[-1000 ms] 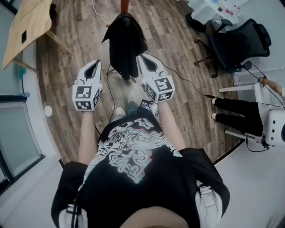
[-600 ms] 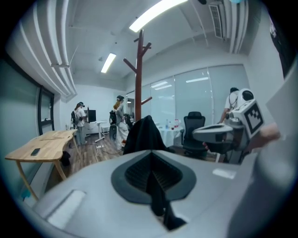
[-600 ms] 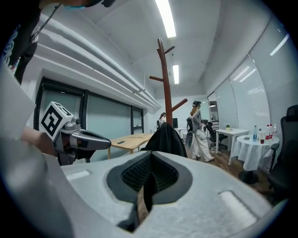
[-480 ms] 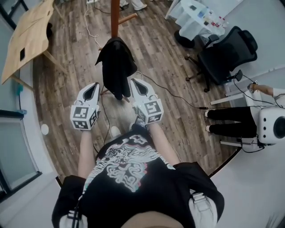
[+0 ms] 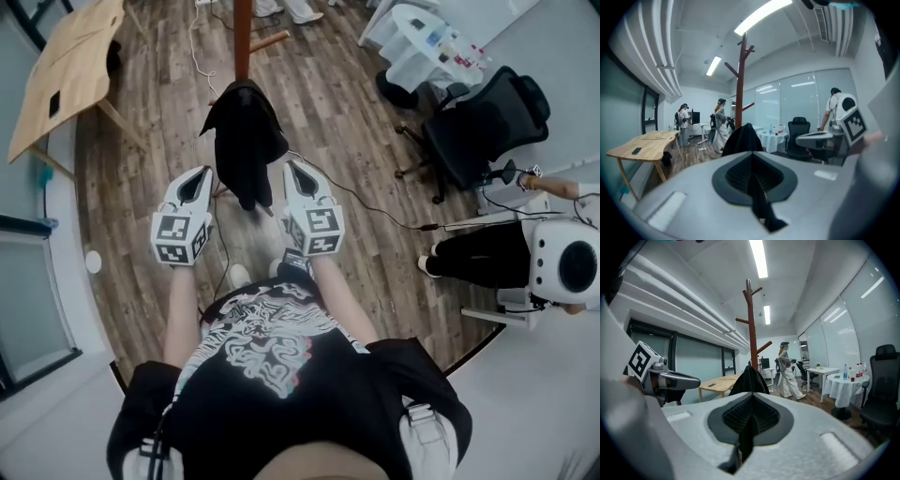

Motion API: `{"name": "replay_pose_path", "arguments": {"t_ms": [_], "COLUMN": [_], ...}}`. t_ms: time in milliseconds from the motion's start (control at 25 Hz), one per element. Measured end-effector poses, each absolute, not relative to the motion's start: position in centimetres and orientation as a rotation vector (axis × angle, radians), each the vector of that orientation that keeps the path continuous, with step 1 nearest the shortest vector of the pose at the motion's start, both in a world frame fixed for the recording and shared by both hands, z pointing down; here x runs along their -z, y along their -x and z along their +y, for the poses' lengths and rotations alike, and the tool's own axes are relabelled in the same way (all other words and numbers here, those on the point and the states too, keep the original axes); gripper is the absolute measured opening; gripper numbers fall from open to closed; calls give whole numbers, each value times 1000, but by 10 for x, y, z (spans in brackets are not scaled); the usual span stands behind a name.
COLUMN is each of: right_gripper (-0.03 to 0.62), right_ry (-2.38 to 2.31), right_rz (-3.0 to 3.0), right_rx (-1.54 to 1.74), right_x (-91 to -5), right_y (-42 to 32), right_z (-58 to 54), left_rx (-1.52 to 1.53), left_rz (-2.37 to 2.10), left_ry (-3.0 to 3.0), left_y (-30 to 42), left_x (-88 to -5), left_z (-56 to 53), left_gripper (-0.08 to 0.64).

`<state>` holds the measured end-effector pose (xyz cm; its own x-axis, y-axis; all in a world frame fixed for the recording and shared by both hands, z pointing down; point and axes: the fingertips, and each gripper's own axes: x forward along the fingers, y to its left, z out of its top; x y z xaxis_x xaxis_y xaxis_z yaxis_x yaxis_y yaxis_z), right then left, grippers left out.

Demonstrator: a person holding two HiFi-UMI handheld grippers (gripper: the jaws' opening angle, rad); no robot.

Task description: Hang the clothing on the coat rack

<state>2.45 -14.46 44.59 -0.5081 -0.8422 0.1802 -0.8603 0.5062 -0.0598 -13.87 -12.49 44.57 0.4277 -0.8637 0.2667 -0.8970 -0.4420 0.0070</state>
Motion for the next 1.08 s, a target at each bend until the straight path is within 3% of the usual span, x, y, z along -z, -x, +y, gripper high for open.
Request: {"name": "replay_pose_path", "arguments": {"t_ms": [1080], "right_gripper": [-2], "right_ry": [-1393], "right_rz": [-2668], "right_rx": [-198], "right_x": [-450], "right_y": [-14], "right_z": [-141], "left_rx": [-324], "left_rz": [-1590], "left_ry": [-2475], "left_y": [137], "left_x": [-461], "left_z": [-120], "left_gripper": [-11]}}
